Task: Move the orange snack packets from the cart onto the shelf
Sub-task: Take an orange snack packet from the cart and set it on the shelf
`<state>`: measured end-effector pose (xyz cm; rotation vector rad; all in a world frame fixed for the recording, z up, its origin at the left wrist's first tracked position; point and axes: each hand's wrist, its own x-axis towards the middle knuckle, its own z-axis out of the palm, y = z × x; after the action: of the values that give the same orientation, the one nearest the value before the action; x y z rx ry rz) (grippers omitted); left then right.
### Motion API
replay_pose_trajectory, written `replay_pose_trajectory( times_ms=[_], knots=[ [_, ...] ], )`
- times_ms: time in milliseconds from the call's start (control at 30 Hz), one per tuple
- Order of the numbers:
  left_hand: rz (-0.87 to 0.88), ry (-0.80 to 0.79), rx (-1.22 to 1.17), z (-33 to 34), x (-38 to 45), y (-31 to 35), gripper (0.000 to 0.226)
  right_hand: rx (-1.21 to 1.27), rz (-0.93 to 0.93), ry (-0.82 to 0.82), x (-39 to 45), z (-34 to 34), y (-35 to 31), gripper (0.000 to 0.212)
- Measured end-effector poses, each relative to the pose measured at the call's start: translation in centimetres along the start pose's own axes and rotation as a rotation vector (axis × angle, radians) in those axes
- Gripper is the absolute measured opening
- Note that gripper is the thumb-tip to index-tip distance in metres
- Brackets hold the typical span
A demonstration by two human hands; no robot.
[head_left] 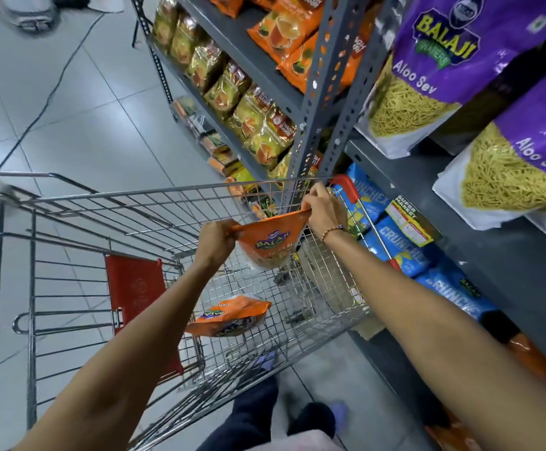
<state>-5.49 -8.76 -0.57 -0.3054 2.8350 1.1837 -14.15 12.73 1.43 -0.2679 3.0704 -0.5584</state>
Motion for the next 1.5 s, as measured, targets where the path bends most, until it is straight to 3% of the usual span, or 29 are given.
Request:
replay_pose_trajectory(
  times_ms=[100,200,300,433,633,800,867,900,1000,1067,1200,1333,1500],
  knots=[
    [-0.014,0.046,-0.234,-1.4,0.0,2.8,0.015,0.180,0.088,0.077,-2.0,-2.4,0.6,0.026],
    [0.014,0.105,-0.486,-2.8,-1.0,7.1,0.023,0.467,0.208,0.234,-4.8,-6.3,0.5,0.013],
    [0.163,0.120,-0.613,-4.1,-2.1,12.2,0.023,0.658,0.205,0.430,-8.2,-11.4,0.6,0.012],
    [0.377,0.034,-0.746,-5.5,-3.4,19.7,0.014,0.805,0.197,0.702,-13.0,-18.2,2.0,0.033],
    [0.641,-0.152,-0.809,-4.6,-5.1,29.8,0.032,0.793,0.214,0.991,-20.6,-25.6,4.5,0.023],
    [0.791,-0.402,-0.814,1.3,-9.2,37.7,0.024,0.633,0.374,1.243,-29.2,-29.3,7.9,0.023],
    [0.866,-0.463,-0.818,3.9,-11.1,40.0,0.049,0.588,0.423,1.335,-32.5,-30.2,9.4,0.021],
    [0.875,-0.504,-0.818,5.2,-12.3,41.0,0.050,0.557,0.450,1.372,-34.0,-30.7,10.1,0.022],
    [0.858,-0.673,-0.834,8.8,-16.4,43.9,0.012,0.460,0.527,1.464,-38.3,-32.2,12.5,0.021],
    [0.892,-0.736,-0.829,11.0,-19.1,45.9,0.010,0.418,0.581,1.532,-40.8,-33.4,14.3,0.029],
    [0.916,-0.793,-0.819,14.7,-23.8,49.6,0.016,0.426,0.617,1.620,-45.3,-36.1,19.1,0.032],
    [0.910,-0.828,-0.833,17.7,-27.8,53.1,0.009,0.369,0.643,1.580,-48.7,-39.1,24.6,0.029],
    [0.855,-0.733,-0.835,21.1,-30.9,56.3,0.007,0.343,0.623,1.568,-50.6,-41.9,30.2,0.031]
  ],
)
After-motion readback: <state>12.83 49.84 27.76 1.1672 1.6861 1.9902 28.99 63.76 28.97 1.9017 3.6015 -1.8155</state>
